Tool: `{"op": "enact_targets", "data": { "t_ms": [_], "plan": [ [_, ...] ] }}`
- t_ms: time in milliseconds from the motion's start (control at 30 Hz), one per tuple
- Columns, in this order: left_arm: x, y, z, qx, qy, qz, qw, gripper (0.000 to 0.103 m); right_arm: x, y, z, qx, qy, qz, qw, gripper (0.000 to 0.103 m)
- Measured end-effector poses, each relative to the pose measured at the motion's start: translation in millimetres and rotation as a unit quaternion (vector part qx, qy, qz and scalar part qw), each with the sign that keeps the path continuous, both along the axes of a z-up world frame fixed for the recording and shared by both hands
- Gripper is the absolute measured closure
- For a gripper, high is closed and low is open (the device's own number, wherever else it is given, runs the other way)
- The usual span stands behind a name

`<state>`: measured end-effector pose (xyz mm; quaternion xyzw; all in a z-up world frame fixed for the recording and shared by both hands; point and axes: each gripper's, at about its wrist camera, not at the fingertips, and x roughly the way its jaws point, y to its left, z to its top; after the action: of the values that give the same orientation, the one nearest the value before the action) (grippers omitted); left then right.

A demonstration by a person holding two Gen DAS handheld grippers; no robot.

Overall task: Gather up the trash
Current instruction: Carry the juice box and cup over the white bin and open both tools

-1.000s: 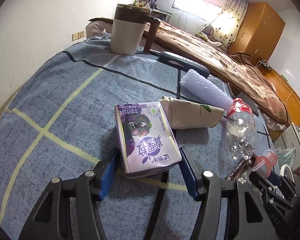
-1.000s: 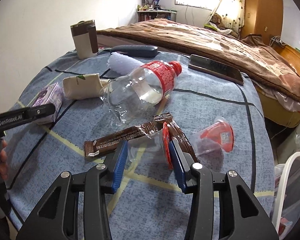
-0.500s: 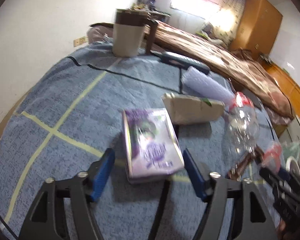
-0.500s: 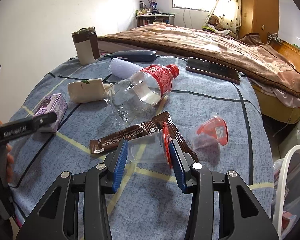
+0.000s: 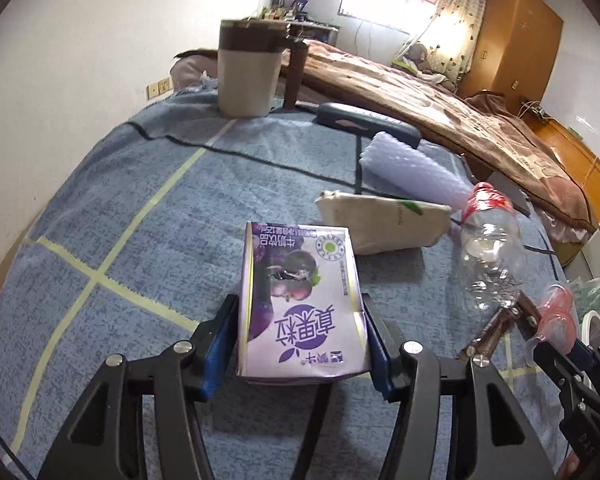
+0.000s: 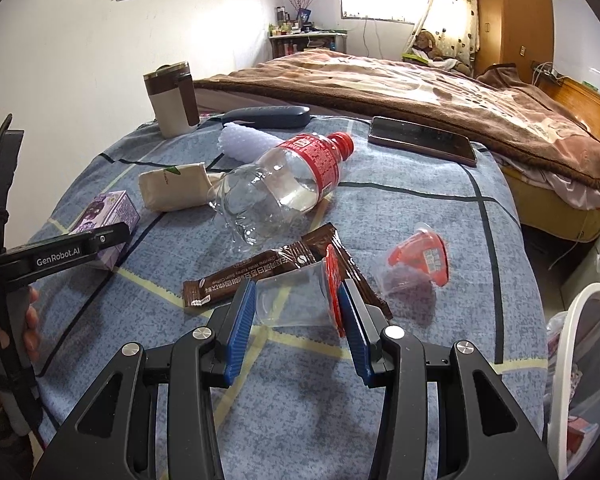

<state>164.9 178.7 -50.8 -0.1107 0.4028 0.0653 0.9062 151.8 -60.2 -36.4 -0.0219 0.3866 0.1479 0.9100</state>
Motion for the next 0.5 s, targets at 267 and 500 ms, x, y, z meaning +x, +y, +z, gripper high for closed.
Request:
{"op": "enact_targets", "data": {
  "t_ms": [267,500],
  "plan": [
    [-16,-30,21,0.0,-0.023,-0.037,0.9991,0.044,-12,-19,12,0.017,-0.016,-0.014,1.0,0.058],
    [-27,-68,38,-0.002,-0.041,-0.082,0.9958,0.044,-27,-45,27,0.026,-0.035,-0.034,0.998,0.058]
  ]
}}
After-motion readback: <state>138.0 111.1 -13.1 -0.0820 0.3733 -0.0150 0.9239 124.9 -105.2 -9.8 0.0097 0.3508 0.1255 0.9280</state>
